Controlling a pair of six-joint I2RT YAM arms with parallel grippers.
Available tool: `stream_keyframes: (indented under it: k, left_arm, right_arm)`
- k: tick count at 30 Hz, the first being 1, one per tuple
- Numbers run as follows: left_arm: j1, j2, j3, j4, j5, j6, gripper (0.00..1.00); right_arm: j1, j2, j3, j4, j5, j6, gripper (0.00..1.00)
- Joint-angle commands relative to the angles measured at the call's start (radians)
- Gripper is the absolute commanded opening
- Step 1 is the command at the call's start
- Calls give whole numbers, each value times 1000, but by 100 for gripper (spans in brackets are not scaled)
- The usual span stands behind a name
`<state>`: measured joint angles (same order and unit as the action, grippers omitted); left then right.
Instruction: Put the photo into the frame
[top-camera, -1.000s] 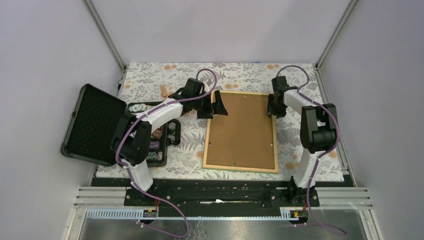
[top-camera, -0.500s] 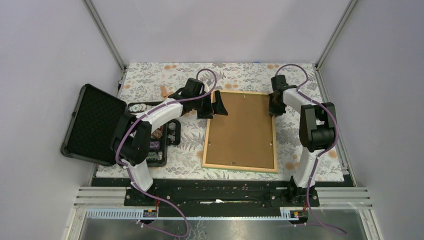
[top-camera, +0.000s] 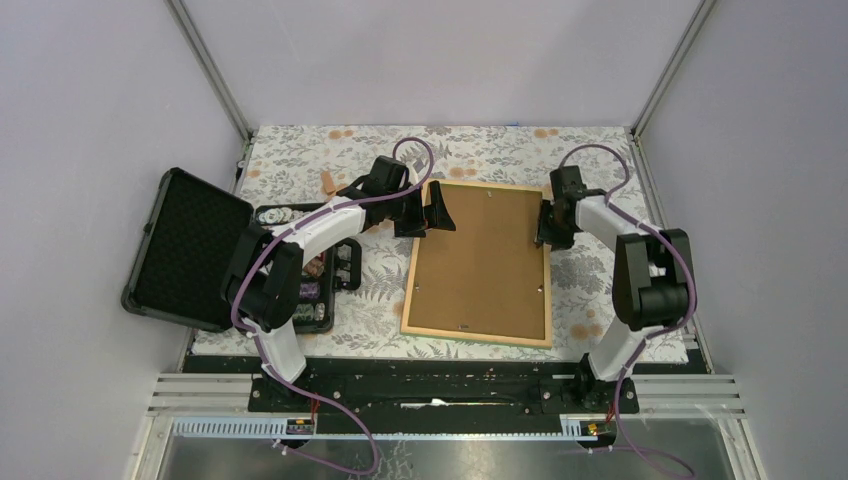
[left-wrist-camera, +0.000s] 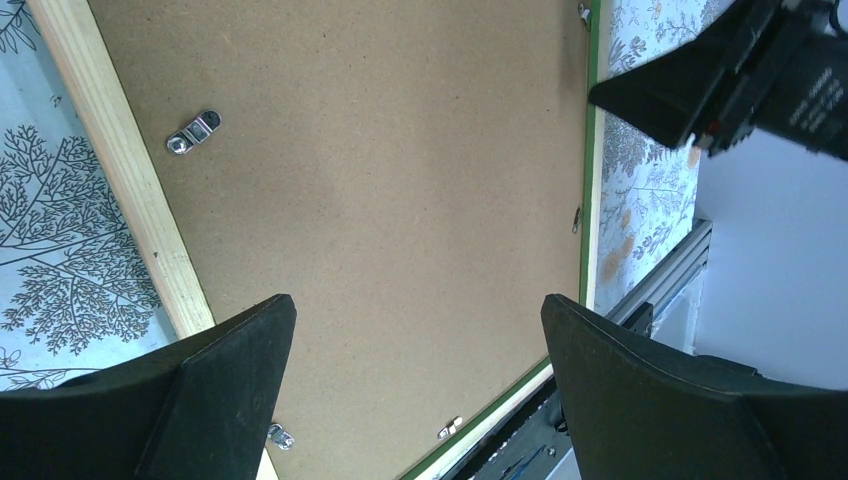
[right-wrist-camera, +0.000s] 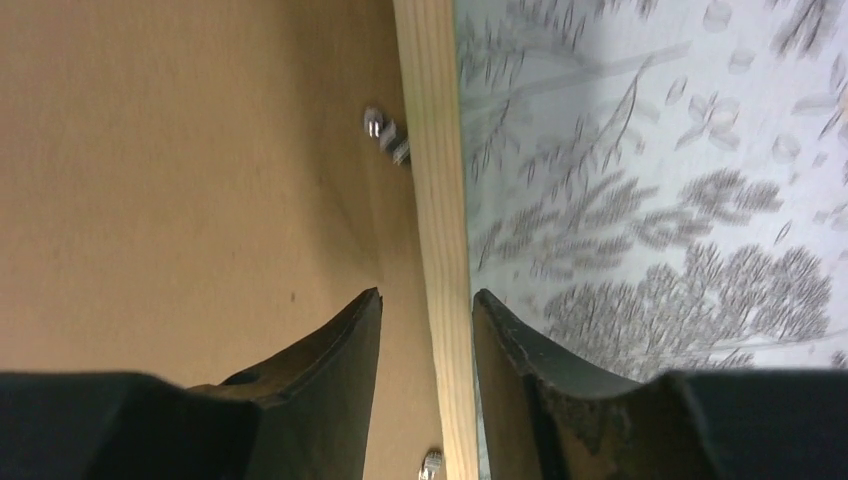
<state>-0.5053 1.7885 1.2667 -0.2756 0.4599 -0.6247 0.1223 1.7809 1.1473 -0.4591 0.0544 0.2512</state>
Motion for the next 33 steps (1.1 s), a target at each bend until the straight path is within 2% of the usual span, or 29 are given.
stream_keyframes:
  k: [1, 7, 17, 25, 33]
  left_arm:
    - [5, -55, 4, 36, -5, 20, 99]
    - [4, -77, 5, 39, 10, 15, 99]
    - [4, -90, -2, 56, 36, 2, 99]
    - [4, -104, -4, 56, 36, 3, 99]
    - [4, -110, -8, 56, 32, 4, 99]
  right_arm:
    - [8, -120, -105, -11, -88, 96, 47]
    - [63, -185, -200, -79, -19, 204, 51]
    - [100, -331, -350, -74, -12, 288, 38]
    - [138, -357, -370, -118, 21, 286, 43]
    - [142, -290, -352, -99, 79, 279, 44]
